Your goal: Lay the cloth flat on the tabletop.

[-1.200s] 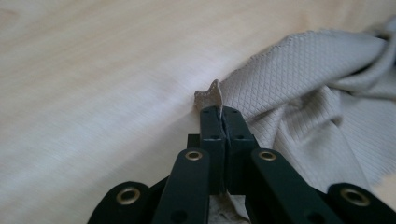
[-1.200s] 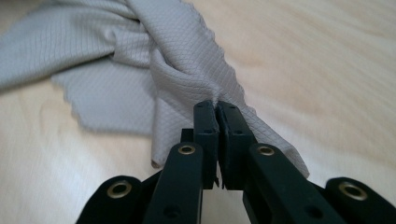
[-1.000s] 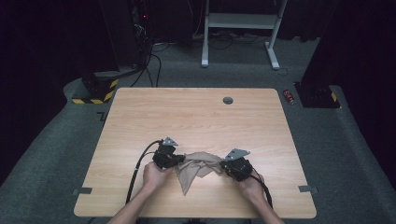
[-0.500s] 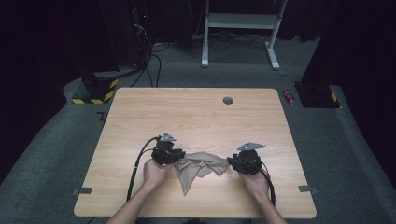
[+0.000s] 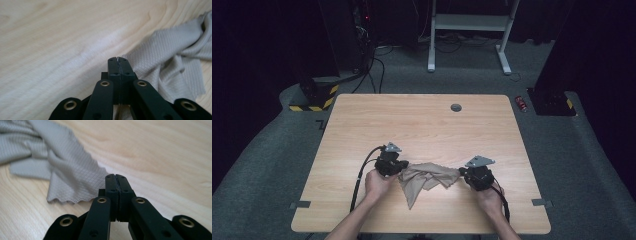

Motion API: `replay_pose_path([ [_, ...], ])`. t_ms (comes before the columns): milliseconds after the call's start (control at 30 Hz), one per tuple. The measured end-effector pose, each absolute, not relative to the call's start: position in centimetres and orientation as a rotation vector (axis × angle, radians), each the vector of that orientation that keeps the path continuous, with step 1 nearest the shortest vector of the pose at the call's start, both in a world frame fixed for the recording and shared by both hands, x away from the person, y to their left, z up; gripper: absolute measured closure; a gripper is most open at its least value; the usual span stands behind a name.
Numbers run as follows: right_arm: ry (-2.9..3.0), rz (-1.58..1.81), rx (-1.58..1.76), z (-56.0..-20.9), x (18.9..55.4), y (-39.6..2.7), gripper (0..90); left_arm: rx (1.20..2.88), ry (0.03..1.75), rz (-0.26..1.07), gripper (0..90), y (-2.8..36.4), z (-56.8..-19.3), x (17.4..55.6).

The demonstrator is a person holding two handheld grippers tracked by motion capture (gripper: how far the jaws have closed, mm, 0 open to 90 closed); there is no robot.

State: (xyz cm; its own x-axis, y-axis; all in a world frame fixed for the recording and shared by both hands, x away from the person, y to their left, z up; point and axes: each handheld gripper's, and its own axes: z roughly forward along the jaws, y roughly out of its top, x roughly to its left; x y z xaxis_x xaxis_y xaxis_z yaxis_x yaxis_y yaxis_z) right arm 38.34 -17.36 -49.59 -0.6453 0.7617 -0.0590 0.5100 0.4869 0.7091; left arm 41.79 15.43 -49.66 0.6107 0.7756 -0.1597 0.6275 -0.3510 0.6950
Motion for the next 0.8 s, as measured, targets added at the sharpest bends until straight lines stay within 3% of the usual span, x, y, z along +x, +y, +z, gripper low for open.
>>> replay_pose_path([
  [267,2.316,1.002,1.055,-48.2,40.1,-16.2,88.8,2.002,1.120,0.452,89.8,15.9,-47.7,43.1],
  [467,2.405,0.905,1.164,-50.3,41.2,-16.7,87.3,2.072,1.170,0.445,89.8,16.3,-49.4,44.0],
  [567,2.365,0.939,1.229,-50.0,41.2,-17.4,79.2,2.086,1.173,0.431,89.6,16.1,-49.8,44.2],
  [800,2.323,0.957,1.337,-49.7,43.2,-16.9,70.0,2.108,1.169,0.408,89.5,15.6,-50.2,44.4],
])
